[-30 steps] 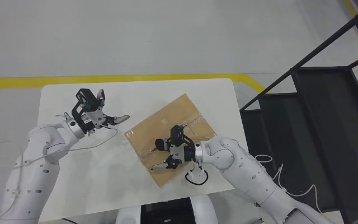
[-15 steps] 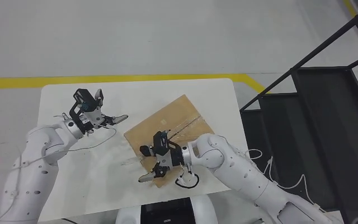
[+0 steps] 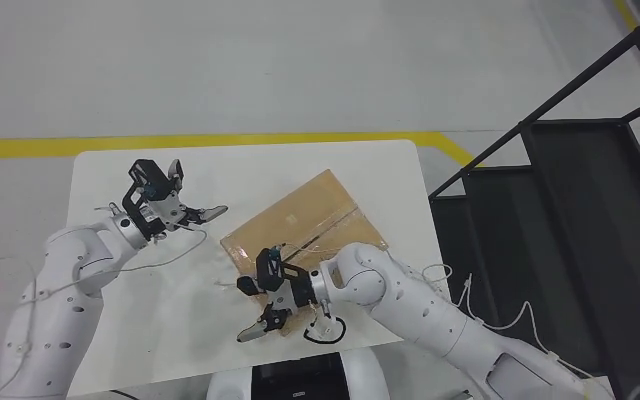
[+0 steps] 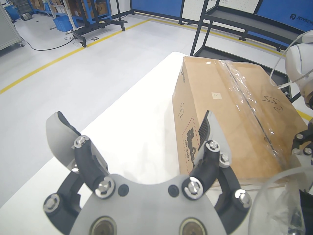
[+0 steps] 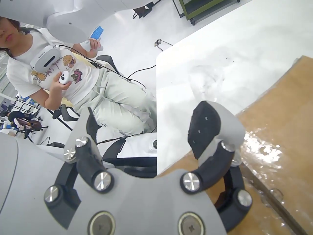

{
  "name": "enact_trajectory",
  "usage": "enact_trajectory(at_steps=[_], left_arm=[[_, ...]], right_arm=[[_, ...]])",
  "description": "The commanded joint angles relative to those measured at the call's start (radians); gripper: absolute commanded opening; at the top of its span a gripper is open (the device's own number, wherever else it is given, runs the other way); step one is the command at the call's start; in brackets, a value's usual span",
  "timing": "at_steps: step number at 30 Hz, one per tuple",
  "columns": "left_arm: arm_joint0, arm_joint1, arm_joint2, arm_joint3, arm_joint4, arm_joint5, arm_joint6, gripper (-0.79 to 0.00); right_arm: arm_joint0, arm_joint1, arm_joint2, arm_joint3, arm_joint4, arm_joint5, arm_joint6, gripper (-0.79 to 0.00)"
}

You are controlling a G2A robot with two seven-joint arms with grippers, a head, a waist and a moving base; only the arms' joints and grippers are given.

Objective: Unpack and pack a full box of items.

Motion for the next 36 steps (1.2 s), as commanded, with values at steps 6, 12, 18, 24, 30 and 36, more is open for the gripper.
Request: enact_trajectory(at_steps=[6, 12, 18, 24, 30, 36], left_arm=[[0.004, -0.004, 0.033, -0.012, -0.1, -0.095, 0.023, 0.0], [-0.096, 0.014, 0.186, 0.071, -0.489, -0.204, -0.282, 0.0], [-0.089, 0.068, 0.214, 0.063, -0.787, -0.204, -0.551, 0.0], [-0.053, 0.103, 0.209, 0.046, -0.928, -0.204, -0.691, 0.0], [0.001, 0.127, 0.142, 0.039, -0.924, -0.204, -0.667, 0.0], [0.071, 0.146, 0.113, -0.007, -0.901, -0.204, -0.681, 0.0]], right_arm=[[-0.012, 0.018, 0.062, -0.053, -0.002, -0.031, -0.025, 0.0], [-0.089, 0.055, 0.151, -0.105, -0.012, -0.085, -0.022, 0.0], [-0.138, 0.088, 0.287, -0.125, -0.011, -0.08, -0.057, 0.0], [-0.172, 0.108, 0.403, -0.129, -0.037, -0.031, -0.12, 0.0], [-0.219, 0.133, 0.532, -0.133, -0.054, -0.037, -0.144, 0.0], [-0.276, 0.159, 0.679, -0.112, -0.013, -0.111, -0.185, 0.0]])
